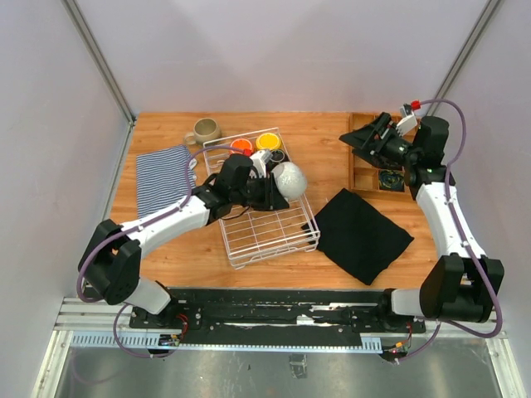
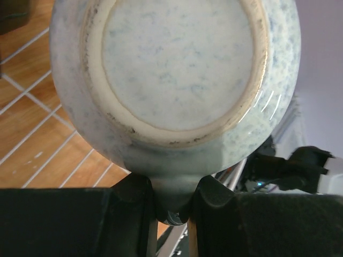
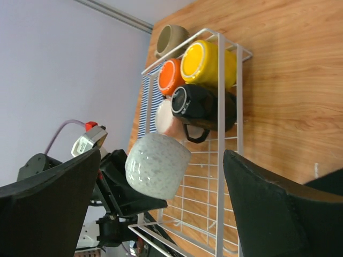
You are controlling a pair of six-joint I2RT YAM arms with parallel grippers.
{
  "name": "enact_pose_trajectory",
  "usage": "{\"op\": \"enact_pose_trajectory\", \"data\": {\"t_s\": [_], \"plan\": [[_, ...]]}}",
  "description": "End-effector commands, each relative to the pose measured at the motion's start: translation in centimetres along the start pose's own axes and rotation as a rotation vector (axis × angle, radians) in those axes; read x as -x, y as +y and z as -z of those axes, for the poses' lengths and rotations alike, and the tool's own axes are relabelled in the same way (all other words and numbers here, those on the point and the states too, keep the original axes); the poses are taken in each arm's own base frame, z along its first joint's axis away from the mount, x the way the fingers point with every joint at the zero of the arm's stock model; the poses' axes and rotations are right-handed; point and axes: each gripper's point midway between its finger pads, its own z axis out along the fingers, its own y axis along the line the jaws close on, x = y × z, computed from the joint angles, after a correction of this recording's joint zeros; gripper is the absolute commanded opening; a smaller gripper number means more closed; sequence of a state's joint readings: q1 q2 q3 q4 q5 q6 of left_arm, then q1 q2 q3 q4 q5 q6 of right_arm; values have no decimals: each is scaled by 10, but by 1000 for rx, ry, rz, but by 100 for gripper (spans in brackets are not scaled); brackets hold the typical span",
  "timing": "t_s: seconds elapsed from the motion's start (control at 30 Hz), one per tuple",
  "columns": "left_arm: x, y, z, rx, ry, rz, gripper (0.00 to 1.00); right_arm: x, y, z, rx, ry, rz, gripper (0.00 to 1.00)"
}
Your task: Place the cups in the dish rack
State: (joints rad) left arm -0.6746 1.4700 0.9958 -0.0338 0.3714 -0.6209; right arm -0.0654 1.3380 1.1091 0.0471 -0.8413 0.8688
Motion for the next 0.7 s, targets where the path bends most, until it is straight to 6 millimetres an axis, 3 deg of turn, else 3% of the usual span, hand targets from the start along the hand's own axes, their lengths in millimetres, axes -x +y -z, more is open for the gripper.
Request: {"op": "enact_pose_trajectory", "data": {"t_s": [0.0,0.37,0.67], "plan": [[33,-7,11,73,-144,-150,0,-9,-21,19,-118,40,75,99],[5,19,-16,272,-47,-253,0,-9,-23,24,-104,38,40,99],[-8,33,-23,421,-26,-299,1,-8,-24,25,-95,32,27,99]]}}
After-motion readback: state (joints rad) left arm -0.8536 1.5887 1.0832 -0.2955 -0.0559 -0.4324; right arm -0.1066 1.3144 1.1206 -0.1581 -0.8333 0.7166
